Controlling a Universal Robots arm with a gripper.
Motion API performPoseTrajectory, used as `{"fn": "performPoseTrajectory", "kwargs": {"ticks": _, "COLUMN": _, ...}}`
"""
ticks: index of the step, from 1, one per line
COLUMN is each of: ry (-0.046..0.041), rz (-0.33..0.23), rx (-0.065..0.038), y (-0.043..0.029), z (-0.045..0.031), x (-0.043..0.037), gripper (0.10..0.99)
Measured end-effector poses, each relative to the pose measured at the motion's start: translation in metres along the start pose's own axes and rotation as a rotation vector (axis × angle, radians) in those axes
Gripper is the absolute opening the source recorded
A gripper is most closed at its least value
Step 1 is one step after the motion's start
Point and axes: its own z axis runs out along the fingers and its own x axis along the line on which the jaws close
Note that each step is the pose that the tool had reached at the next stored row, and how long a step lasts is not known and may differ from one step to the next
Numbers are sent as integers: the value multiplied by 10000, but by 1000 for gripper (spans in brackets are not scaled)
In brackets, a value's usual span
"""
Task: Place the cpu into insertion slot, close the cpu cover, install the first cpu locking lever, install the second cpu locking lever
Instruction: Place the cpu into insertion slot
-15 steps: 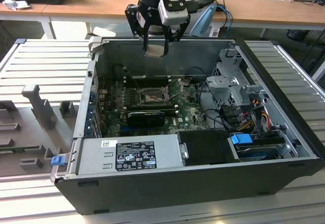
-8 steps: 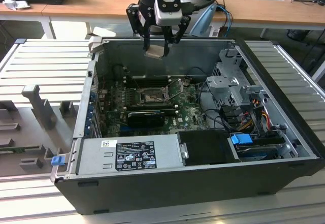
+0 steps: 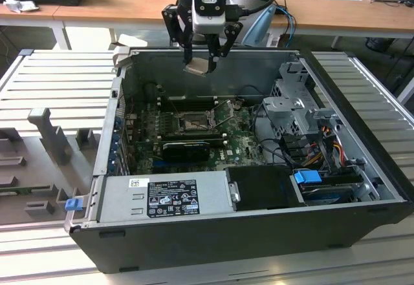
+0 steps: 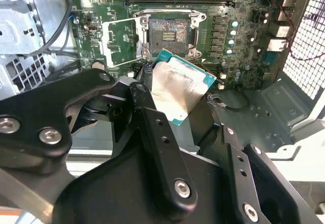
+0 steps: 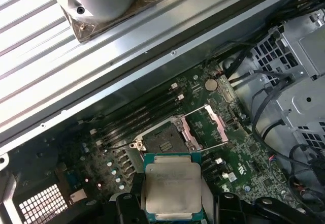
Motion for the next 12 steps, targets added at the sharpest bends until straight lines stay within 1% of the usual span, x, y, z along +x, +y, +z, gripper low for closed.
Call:
{"fn": "performPoseTrajectory", "kwargs": {"ticks": 2, "ry": -26, "rz": 297, "rx": -8, "y": 0, "z": 3, "x": 0, "gripper": 529}}
{"fn": "performPoseTrajectory", "kwargs": {"ticks": 3, "ry": -38, "rz": 390, "rx": -1, "y": -1, "z": 17, "x": 0, "gripper": 529}}
{"fn": "performPoseTrajectory", "kwargs": {"ticks": 8, "ry": -44, "rz": 399, "rx": 8, "y": -5, "z": 61, "x": -1, "gripper": 529}}
{"fn": "performPoseTrajectory", "kwargs": {"ticks": 10, "ry": -45, "rz": 413, "rx": 10, "y": -6, "z": 67, "x": -1, "gripper": 529}}
{"fn": "performPoseTrajectory", "kwargs": {"ticks": 12, "ry": -63, "rz": 621, "rx": 3, "y": -6, "z": 70, "x": -1, "gripper": 529}}
